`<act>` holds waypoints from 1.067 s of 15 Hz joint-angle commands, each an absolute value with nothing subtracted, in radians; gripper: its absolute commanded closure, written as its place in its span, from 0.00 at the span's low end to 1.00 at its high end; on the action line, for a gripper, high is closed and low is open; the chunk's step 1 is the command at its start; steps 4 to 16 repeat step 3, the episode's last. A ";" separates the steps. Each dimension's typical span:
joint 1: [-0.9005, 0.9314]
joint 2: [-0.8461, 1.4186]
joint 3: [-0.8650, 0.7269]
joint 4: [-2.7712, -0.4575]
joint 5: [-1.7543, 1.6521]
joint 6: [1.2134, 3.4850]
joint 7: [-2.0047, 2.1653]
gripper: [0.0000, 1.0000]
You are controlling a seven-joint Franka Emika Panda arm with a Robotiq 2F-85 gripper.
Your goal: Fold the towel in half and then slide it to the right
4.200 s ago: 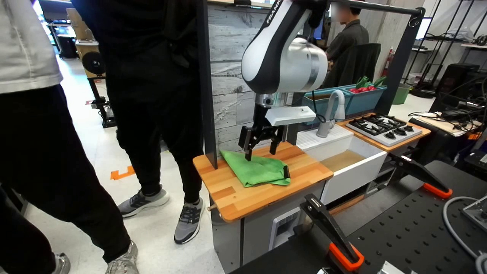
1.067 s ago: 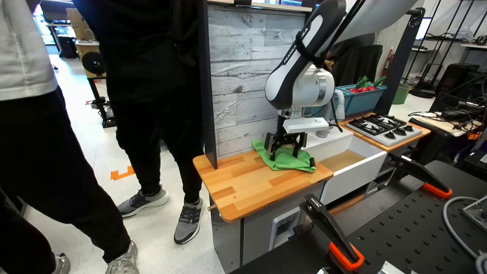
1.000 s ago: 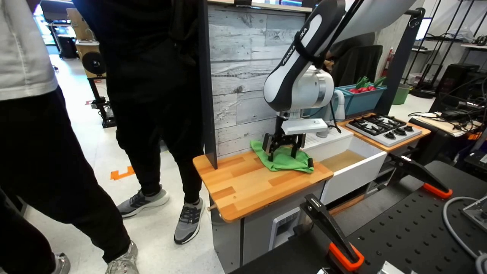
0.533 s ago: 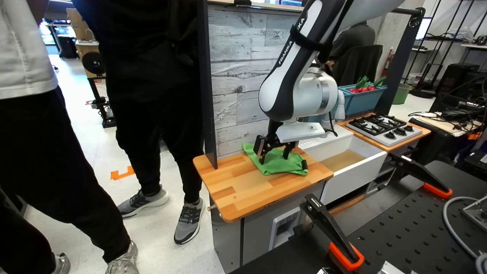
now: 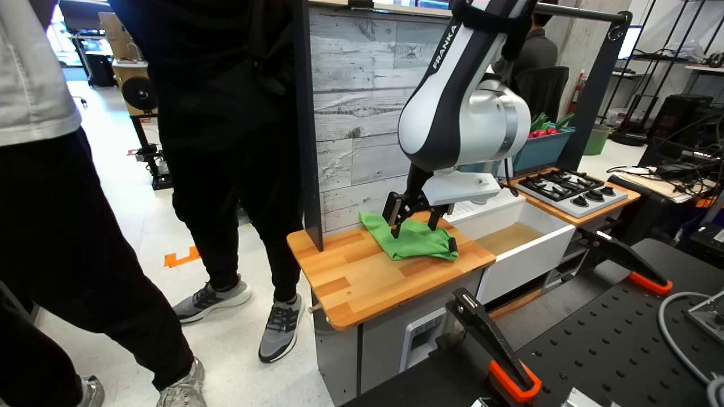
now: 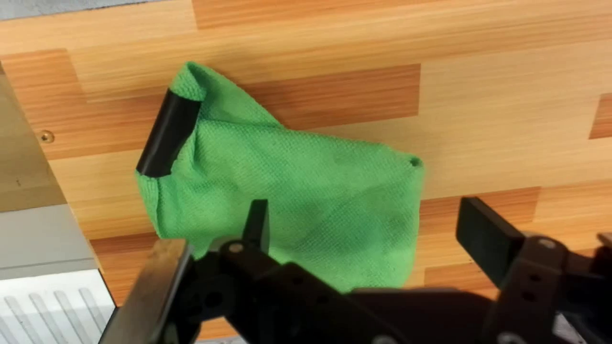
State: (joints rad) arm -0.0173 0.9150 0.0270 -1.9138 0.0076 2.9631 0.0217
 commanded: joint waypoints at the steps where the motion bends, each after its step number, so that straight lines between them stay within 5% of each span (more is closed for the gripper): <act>1: -0.015 0.914 0.025 -1.915 0.014 2.961 0.018 0.00; 16: -0.015 0.913 0.025 -1.916 0.014 2.961 0.018 0.00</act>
